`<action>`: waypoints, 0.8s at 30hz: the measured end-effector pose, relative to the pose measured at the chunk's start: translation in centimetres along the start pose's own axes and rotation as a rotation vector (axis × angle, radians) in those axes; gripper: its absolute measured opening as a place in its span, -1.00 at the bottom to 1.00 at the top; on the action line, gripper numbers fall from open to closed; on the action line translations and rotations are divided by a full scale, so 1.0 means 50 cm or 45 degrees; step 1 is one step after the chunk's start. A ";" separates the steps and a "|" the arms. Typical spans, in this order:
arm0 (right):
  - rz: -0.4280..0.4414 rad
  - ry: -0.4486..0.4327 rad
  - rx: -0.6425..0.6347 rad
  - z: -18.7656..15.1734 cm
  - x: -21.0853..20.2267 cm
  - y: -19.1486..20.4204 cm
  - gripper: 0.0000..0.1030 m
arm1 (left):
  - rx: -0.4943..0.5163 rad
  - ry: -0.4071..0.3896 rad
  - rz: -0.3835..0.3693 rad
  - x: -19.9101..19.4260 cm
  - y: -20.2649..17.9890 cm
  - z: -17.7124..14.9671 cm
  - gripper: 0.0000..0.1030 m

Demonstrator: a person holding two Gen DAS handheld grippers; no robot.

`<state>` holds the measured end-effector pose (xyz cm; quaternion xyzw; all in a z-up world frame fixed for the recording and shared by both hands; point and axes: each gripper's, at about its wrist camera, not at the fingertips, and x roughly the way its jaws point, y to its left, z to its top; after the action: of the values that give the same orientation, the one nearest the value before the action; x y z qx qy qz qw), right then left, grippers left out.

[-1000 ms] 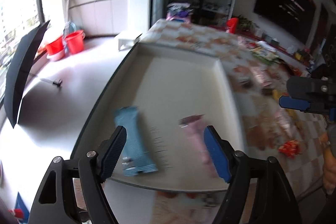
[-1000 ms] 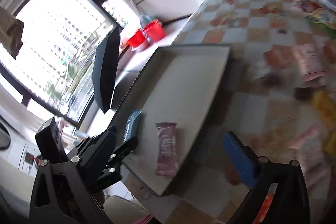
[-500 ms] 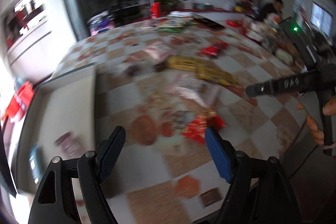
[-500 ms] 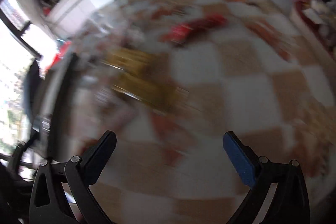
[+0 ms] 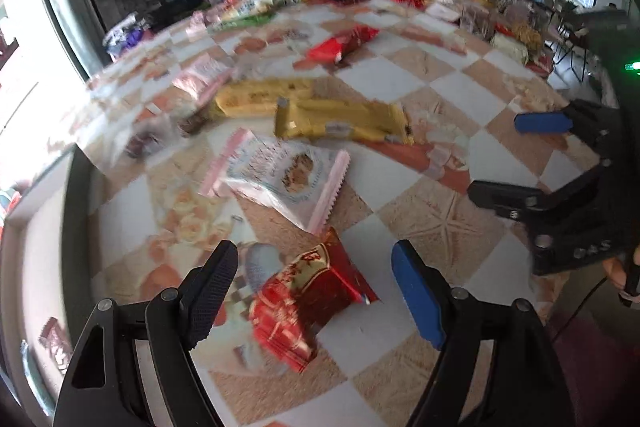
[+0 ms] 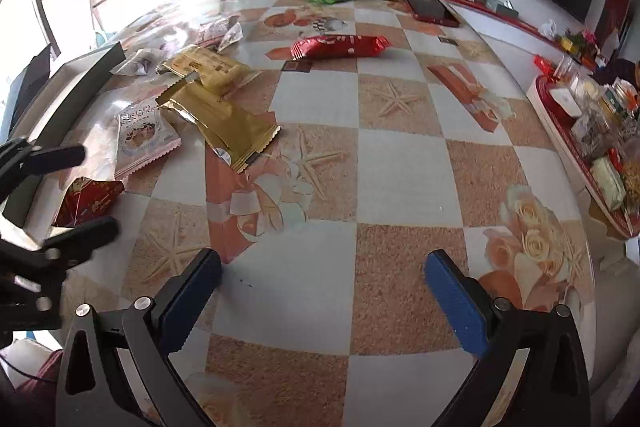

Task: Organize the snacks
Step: 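Grasp the red packet with the left tool while the right tool grasps the gold bar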

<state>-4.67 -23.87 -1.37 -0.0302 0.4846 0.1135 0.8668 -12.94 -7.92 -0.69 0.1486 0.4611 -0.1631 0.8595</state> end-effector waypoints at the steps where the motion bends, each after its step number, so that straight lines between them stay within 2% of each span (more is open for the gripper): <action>1: 0.002 -0.008 -0.006 -0.002 -0.002 0.002 0.99 | -0.036 -0.003 -0.025 0.003 0.006 0.002 0.59; 3: 0.012 -0.024 -0.020 -0.007 -0.007 -0.001 0.99 | -0.127 0.014 -0.058 0.011 0.020 0.007 0.59; 9: 0.035 -0.048 -0.056 -0.007 -0.007 -0.006 0.99 | -0.190 0.020 0.004 0.009 0.018 -0.001 0.59; 14: 0.121 0.004 -0.223 0.043 0.020 0.035 0.99 | -0.158 -0.025 0.002 0.004 0.018 -0.012 0.62; 22: 0.234 0.076 -0.419 0.155 0.099 0.120 0.99 | -0.114 -0.016 -0.039 0.013 0.027 -0.007 0.81; 23: 0.237 0.080 -0.424 0.162 0.104 0.126 0.98 | -0.114 -0.013 -0.039 0.014 0.026 -0.005 0.81; 24: 0.241 0.076 -0.427 0.164 0.107 0.130 0.88 | -0.114 -0.010 -0.038 0.016 0.024 -0.003 0.81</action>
<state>3.40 -15.31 -1.17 -0.1317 0.4852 0.2726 0.8203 -12.14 -6.88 -1.31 0.1024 0.4668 -0.1555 0.8646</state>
